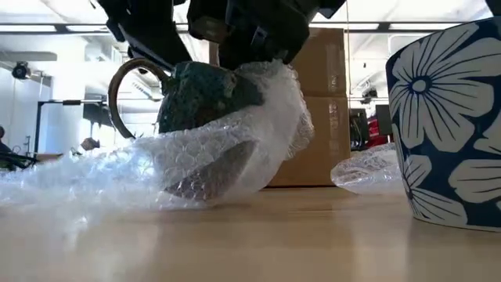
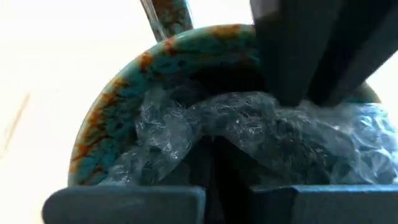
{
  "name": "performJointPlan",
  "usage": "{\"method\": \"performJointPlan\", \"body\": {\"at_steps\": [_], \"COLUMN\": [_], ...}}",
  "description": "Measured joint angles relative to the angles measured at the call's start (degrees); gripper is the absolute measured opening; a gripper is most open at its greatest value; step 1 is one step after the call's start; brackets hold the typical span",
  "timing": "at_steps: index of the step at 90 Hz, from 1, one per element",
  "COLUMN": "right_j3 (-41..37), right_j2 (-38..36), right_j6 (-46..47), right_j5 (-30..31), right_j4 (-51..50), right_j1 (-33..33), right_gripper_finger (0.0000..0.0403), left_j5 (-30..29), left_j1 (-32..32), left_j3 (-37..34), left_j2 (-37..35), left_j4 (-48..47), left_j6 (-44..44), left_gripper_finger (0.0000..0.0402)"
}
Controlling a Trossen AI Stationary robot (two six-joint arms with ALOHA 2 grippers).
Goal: Wrap mug
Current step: Wrap the green mug with the bubble wrap
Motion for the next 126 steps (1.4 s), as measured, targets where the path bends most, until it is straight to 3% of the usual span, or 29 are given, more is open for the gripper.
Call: {"method": "performJointPlan", "body": {"at_steps": [14, 54, 74, 92, 104, 126], "right_j3": [0.0, 3.8, 5.1, 4.9, 5.0, 5.5], "right_j2": [-0.3, -6.8, -7.3, -2.2, 0.6, -0.5], "right_j6": [0.0, -2.9, -2.1, -1.9, -1.9, -3.6], "right_j5": [0.0, -0.2, -8.8, -7.9, -0.7, 0.5], "right_j4": [0.3, -7.6, -13.2, -11.7, -10.3, -12.5], "right_j1": [0.0, -0.2, 0.5, 0.8, 0.3, -0.4], "right_gripper_finger": [0.0002, 0.0002, 0.0002, 0.0002, 0.0002, 0.0002], "left_j5": [0.1, 1.2, 1.2, 1.2, 1.3, 1.4], "left_j1": [0.0, 0.0, 0.0, 0.0, 0.0, 0.0], "left_j3": [-5.1, -5.9, -5.9, -5.9, -6.0, -5.9], "left_j2": [0.2, -0.4, -0.4, -0.4, -0.4, -0.4], "left_j4": [7.4, 7.7, 7.9, 8.4, 9.5, 9.7], "left_j6": [-2.0, -2.1, -2.0, -2.0, -2.0, -1.4], "left_gripper_finger": [0.0021, 0.0021, 0.0021, 0.0021, 0.0022, 0.0022]}}
